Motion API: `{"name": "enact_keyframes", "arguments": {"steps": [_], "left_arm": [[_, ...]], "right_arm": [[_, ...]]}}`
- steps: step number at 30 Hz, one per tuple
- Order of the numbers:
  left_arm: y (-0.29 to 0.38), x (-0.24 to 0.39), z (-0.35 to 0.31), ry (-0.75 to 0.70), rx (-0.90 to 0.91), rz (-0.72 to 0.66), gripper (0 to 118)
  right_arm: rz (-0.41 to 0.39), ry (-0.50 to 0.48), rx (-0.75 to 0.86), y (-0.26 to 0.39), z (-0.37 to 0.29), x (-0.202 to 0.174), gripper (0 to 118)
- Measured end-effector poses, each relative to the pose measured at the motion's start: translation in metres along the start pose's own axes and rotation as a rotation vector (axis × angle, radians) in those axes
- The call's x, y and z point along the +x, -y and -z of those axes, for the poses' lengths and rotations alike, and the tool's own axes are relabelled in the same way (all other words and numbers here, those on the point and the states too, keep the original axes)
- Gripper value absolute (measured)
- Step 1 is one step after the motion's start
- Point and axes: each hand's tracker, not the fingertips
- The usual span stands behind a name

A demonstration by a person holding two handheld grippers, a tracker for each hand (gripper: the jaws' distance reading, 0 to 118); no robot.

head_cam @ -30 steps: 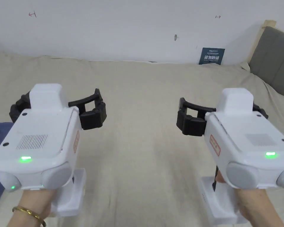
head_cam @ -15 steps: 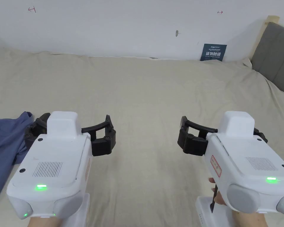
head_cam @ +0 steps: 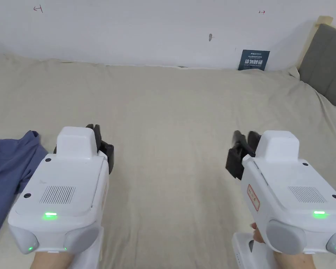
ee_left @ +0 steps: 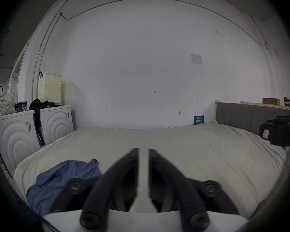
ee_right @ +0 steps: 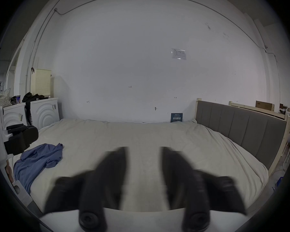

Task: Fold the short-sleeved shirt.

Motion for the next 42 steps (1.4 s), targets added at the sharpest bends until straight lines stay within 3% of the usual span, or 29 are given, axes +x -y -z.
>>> {"name": "enact_keyframes", "arguments": {"steps": [29, 35, 42], "left_arm": [[-0.002, -0.004, -0.006, 0.009, -0.004, 0.009, 0], [-0.007, -0.047, -0.021, -0.118, 0.005, 0.000, 0], [-0.006, -0.111, -0.068, -0.354, 0.006, 0.006, 0]], "right_arm": [[0.000, -0.033, -0.021, -0.007, 0.001, -0.009, 1], [-0.033, -0.144, 0.006, -0.022, 0.008, -0.046, 1], [-0.098, -0.372, 0.025, -0.030, 0.014, -0.117, 1]]}}
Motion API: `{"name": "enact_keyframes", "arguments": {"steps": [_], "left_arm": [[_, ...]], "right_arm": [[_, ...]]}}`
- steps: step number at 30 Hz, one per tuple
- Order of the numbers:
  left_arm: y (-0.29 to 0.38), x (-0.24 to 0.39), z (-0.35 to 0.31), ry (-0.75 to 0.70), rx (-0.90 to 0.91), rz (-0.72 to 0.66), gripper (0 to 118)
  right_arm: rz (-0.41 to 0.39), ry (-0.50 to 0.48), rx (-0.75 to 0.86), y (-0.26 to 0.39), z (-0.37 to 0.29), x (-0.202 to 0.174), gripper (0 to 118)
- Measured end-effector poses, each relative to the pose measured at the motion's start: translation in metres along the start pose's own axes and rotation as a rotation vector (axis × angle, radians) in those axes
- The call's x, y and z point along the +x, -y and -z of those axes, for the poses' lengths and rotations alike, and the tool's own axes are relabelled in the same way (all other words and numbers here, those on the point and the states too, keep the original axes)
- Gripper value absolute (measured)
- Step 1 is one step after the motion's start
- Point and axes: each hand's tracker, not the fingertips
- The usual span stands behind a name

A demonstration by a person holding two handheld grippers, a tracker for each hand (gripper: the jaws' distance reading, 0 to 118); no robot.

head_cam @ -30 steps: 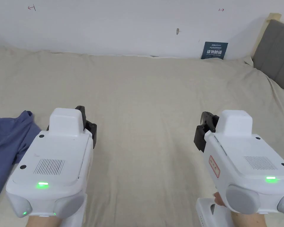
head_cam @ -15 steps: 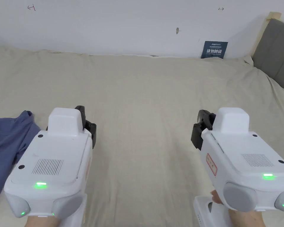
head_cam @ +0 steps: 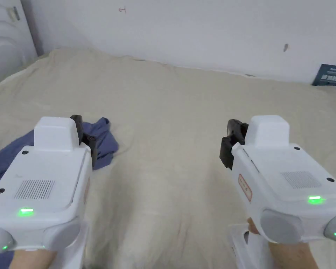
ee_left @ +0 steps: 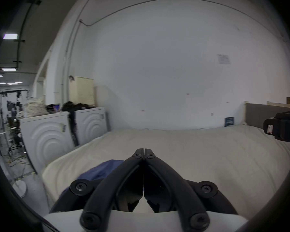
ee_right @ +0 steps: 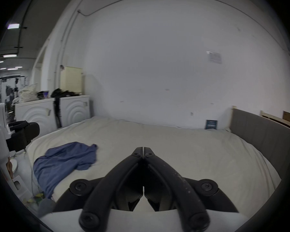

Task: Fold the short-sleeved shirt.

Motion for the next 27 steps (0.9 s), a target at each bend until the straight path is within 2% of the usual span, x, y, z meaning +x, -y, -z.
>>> {"name": "enact_keyframes", "arguments": {"steps": [8, 14, 19, 21, 23, 24, 26, 27], "left_arm": [[0.008, -0.063, -0.032, -0.207, -0.031, -0.014, 0], [0.015, -0.083, -0.049, -0.282, -0.045, -0.030, 0], [0.018, -0.087, -0.050, -0.296, -0.061, -0.060, 3], [0.019, -0.089, -0.045, -0.304, -0.080, -0.078, 17], [0.017, -0.093, -0.036, -0.279, -0.105, -0.106, 24], [0.014, -0.095, -0.032, -0.264, -0.124, -0.111, 41], [0.009, -0.100, -0.016, -0.218, -0.161, -0.112, 87], [0.006, -0.102, -0.007, -0.190, -0.178, -0.108, 103]], "right_arm": [[-0.018, -0.208, 0.003, -0.004, 0.021, -0.065, 1], [-0.038, -0.283, -0.007, -0.001, 0.023, -0.090, 1], [-0.046, -0.306, -0.017, 0.001, 0.024, -0.097, 1], [-0.045, -0.308, -0.019, 0.002, 0.025, -0.097, 1], [-0.044, -0.307, -0.021, 0.001, 0.026, -0.096, 1], [-0.044, -0.306, -0.022, 0.001, 0.026, -0.096, 1], [-0.041, -0.302, -0.023, 0.001, 0.029, -0.094, 1], [-0.040, -0.299, -0.024, 0.001, 0.030, -0.093, 1]]}}
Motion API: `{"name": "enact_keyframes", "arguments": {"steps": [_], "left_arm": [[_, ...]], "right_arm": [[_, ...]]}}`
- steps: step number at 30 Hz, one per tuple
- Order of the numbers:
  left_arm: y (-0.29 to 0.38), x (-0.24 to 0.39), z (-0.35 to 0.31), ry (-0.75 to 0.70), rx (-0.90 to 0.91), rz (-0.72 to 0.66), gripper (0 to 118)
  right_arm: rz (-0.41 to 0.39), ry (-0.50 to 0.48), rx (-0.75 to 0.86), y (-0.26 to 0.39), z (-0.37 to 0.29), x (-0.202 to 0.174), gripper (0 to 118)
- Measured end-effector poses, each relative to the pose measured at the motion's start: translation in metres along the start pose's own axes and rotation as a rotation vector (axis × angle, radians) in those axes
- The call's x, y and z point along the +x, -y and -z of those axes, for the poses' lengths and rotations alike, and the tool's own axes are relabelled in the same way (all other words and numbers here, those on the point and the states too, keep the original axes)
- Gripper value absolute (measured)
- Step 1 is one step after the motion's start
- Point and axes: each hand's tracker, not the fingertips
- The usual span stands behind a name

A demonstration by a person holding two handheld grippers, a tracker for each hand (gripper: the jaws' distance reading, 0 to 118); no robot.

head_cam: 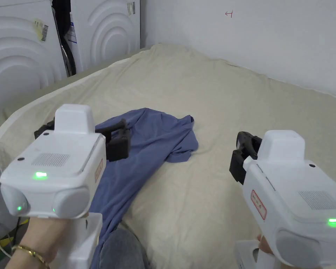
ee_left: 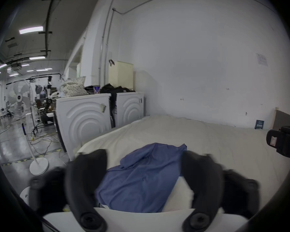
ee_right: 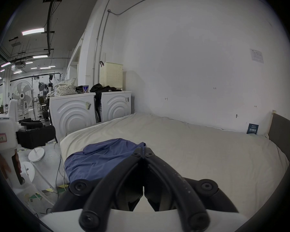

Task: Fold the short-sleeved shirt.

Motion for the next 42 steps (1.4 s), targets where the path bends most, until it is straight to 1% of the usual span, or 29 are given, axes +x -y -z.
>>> {"name": "enact_keyframes", "arguments": {"steps": [1, 2, 4, 6, 8, 10, 13, 15, 17, 20, 22, 24, 26, 27, 28, 29, 30, 31, 32, 33, 35, 37, 40, 42], "left_arm": [[-0.005, -0.002, 0.011, 0.027, -0.016, -0.001, 113], [-0.011, -0.002, 0.021, 0.059, -0.027, 0.007, 118], [-0.024, 0.001, 0.043, 0.091, -0.032, 0.014, 118], [-0.038, 0.007, 0.074, 0.147, -0.073, 0.005, 118], [-0.045, 0.012, 0.116, 0.198, -0.140, -0.012, 118], [-0.043, 0.024, 0.165, 0.229, -0.211, 0.013, 118], [-0.022, 0.045, 0.250, 0.243, -0.387, 0.120, 118], [0.003, 0.059, 0.309, 0.275, -0.549, 0.189, 118], [0.028, 0.071, 0.350, 0.305, -0.726, 0.197, 118], [0.060, 0.081, 0.387, 0.310, -0.821, 0.140, 117], [0.073, 0.087, 0.396, 0.270, -0.835, 0.169, 117], [0.083, 0.090, 0.400, 0.294, -0.847, 0.190, 114], [0.084, 0.091, 0.395, 0.280, -0.862, 0.189, 107], [0.082, 0.089, 0.393, 0.264, -0.859, 0.151, 96], [0.076, 0.088, 0.389, 0.229, -0.832, 0.117, 91], [0.072, 0.084, 0.389, 0.218, -0.819, 0.089, 68], [0.065, 0.078, 0.387, 0.220, -0.807, 0.029, 34], [0.062, 0.075, 0.386, 0.182, -0.816, -0.008, 3], [0.057, 0.067, 0.383, 0.153, -0.818, -0.070, 4], [0.051, 0.059, 0.380, 0.176, -0.798, -0.132, 4], [0.037, 0.047, 0.358, 0.140, -0.688, -0.193, 4], [0.020, 0.034, 0.338, 0.127, -0.627, -0.213, 4], [-0.020, 0.017, 0.301, 0.147, -0.548, -0.166, 4], [-0.051, 0.005, 0.274, 0.149, -0.484, -0.164, 4]], "right_arm": [[0.003, 0.004, -0.002, 0.000, 0.001, 0.002, 1], [0.008, 0.006, -0.005, 0.000, 0.003, 0.004, 1], [0.020, 0.009, -0.017, 0.002, 0.007, 0.009, 1], [0.028, 0.016, -0.031, 0.004, 0.012, 0.014, 1], [0.036, 0.028, -0.047, 0.007, 0.018, 0.020, 1], [0.048, 0.053, -0.066, 0.011, 0.025, 0.027, 1], [0.078, 0.080, -0.101, 0.019, 0.037, 0.038, 1], [0.081, 0.100, -0.128, 0.025, 0.049, 0.048, 1], [0.073, 0.119, -0.156, 0.034, 0.058, 0.056, 1], [0.078, 0.150, -0.229, 0.050, 0.075, 0.067, 1], [0.104, 0.163, -0.264, 0.061, 0.083, 0.074, 1], [0.112, 0.168, -0.283, 0.070, 0.088, 0.077, 1], [0.116, 0.169, -0.301, 0.075, 0.091, 0.078, 1], [0.122, 0.165, -0.305, 0.076, 0.090, 0.078, 1], [0.127, 0.160, -0.308, 0.077, 0.089, 0.078, 1], [0.131, 0.156, -0.310, 0.077, 0.087, 0.076, 1], [0.133, 0.154, -0.309, 0.076, 0.083, 0.074, 1], [0.133, 0.153, -0.307, 0.075, 0.079, 0.073, 1], [0.134, 0.151, -0.304, 0.072, 0.073, 0.071, 1], [0.133, 0.150, -0.296, 0.069, 0.066, 0.070, 1], [0.118, 0.153, -0.273, 0.062, 0.052, 0.068, 1], [0.098, 0.161, -0.253, 0.054, 0.037, 0.067, 1], [0.078, 0.179, -0.209, 0.043, 0.010, 0.065, 1], [0.080, 0.187, -0.182, 0.037, -0.009, 0.063, 1]]}}
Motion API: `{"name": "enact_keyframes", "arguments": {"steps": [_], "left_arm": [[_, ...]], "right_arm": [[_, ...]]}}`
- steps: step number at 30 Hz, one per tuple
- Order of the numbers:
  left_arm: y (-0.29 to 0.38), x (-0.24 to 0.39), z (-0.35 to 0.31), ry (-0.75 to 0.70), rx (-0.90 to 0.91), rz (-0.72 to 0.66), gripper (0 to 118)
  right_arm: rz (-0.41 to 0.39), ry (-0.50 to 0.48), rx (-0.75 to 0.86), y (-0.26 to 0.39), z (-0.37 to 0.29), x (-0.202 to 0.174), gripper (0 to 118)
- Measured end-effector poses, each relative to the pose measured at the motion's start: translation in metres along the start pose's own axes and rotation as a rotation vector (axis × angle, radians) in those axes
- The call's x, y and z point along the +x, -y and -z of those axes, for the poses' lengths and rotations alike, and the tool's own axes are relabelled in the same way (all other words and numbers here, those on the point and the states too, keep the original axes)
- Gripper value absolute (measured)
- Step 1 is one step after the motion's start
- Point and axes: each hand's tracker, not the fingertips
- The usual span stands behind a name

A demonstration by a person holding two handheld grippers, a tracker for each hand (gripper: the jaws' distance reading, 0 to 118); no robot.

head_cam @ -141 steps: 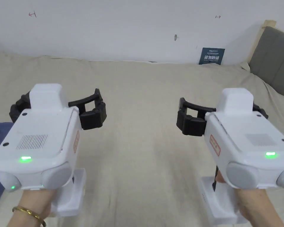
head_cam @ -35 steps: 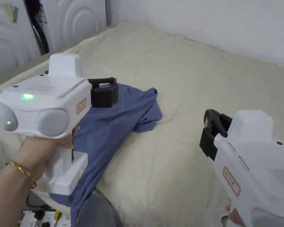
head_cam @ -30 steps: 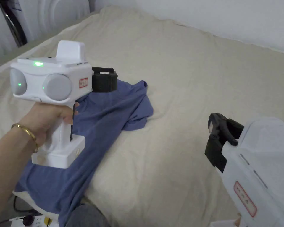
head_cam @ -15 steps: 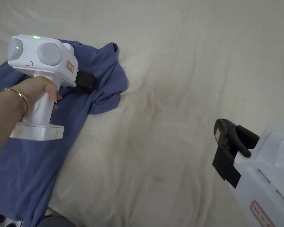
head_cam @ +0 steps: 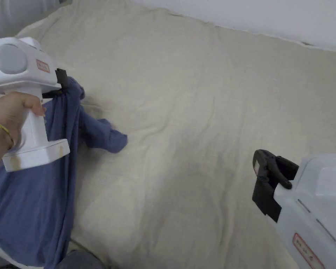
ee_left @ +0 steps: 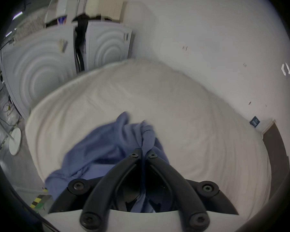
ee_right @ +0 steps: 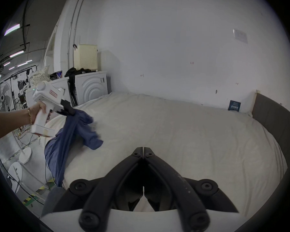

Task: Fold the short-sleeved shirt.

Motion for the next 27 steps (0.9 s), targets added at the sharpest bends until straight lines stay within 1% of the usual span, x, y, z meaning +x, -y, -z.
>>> {"name": "enact_keyframes", "arguments": {"steps": [2, 6, 10, 12, 16, 19, 22, 27], "left_arm": [[-0.017, -0.001, -0.037, -0.039, 0.054, 0.001, 4], [-0.050, -0.001, -0.122, 0.042, 0.239, -0.016, 4], [-0.084, 0.035, -0.215, 0.094, 0.432, 0.103, 4], [-0.105, 0.057, -0.257, 0.146, 0.523, 0.133, 4], [-0.138, 0.108, -0.329, 0.245, 0.634, 0.185, 4], [-0.155, 0.153, -0.367, 0.308, 0.698, 0.191, 4], [-0.173, 0.202, -0.387, 0.341, 0.713, 0.214, 4], [-0.197, 0.268, -0.384, 0.423, 0.672, 0.179, 4]], "right_arm": [[0.016, 0.003, 0.020, 0.000, -0.017, 0.001, 1], [0.033, 0.002, 0.042, 0.003, -0.048, 0.004, 1], [0.014, 0.015, 0.075, 0.001, -0.072, 0.008, 1], [0.026, 0.030, 0.106, -0.001, -0.084, 0.014, 1], [0.050, 0.064, 0.158, -0.004, -0.105, 0.027, 1], [0.058, 0.109, 0.192, -0.004, -0.123, 0.042, 1], [0.080, 0.171, 0.216, -0.002, -0.141, 0.059, 1], [0.105, 0.281, 0.239, 0.005, -0.172, 0.082, 1]]}}
